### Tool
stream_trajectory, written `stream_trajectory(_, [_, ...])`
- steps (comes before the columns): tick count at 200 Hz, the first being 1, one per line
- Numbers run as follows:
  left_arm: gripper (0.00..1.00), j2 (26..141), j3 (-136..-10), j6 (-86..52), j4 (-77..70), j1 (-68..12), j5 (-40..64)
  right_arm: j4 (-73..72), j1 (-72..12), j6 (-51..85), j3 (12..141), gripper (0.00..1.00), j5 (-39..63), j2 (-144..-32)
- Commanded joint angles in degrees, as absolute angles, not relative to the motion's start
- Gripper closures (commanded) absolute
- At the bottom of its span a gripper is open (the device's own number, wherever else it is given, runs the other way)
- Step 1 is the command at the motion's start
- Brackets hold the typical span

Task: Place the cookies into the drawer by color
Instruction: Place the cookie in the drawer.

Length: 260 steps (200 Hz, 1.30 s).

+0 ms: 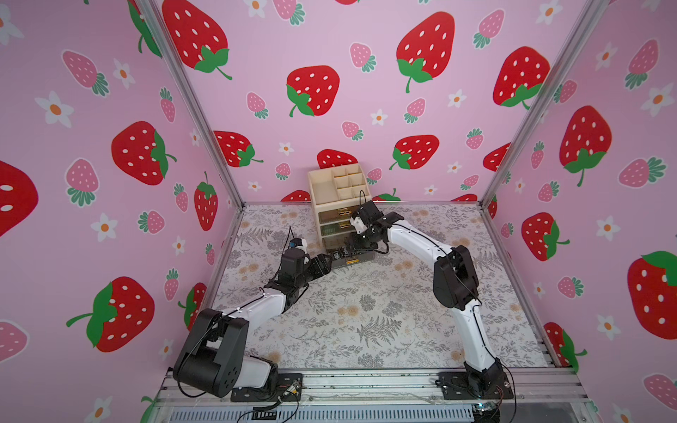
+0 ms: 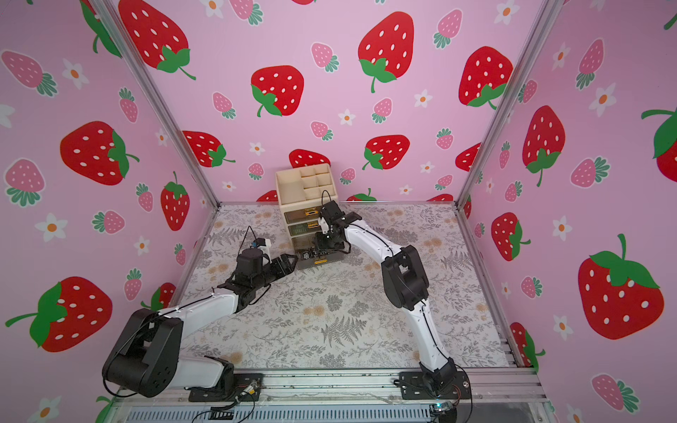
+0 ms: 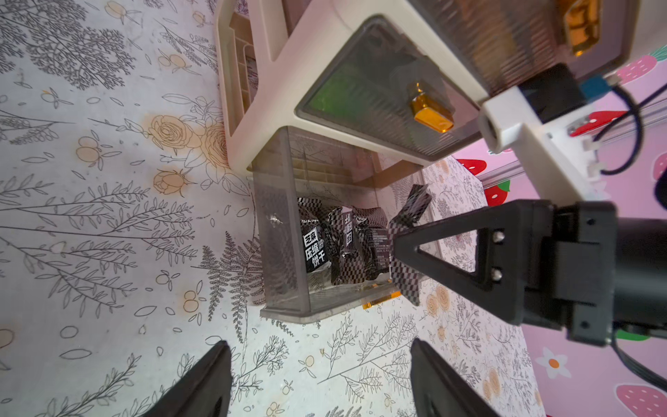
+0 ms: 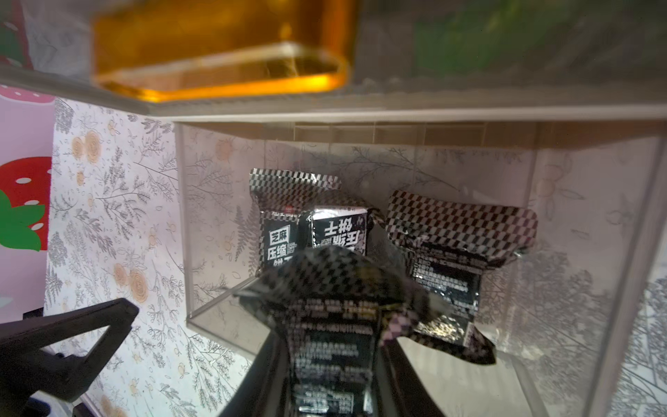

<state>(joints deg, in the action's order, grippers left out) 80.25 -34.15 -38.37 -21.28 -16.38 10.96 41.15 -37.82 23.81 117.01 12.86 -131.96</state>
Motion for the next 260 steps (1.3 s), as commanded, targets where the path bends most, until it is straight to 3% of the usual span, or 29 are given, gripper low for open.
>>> stream_trajectory(1, [0.19, 81.95, -36.99, -37.14, -23.34, -16.16, 11.21, 42.53, -37.43, 22.42, 119.04, 0.67, 12.66, -134.8])
stream_trajectory(83, [0.19, 86.1, -39.75, -36.56, -23.07, -16.12, 11.43, 44.64, -38.37, 21.31, 119.81, 0.66, 3.45, -135.85])
stream_trajectory(178, [0.19, 91.95, -44.09, -35.79, -21.91, -16.19, 10.65, 28.66, -39.96, 13.36, 113.01, 0.67, -5.91, -131.57])
stream_trajectory(218, [0.19, 93.81, -45.32, -36.12, -21.98, -16.26, 11.18, 32.41, -39.15, 14.48, 115.76, 0.67, -0.49, -133.61])
stream_trajectory(260, [0.19, 94.65, -46.24, -36.21, -21.52, -16.25, 11.79, 39.11, -39.2, 13.09, 120.05, 0.63, -1.9, -136.87])
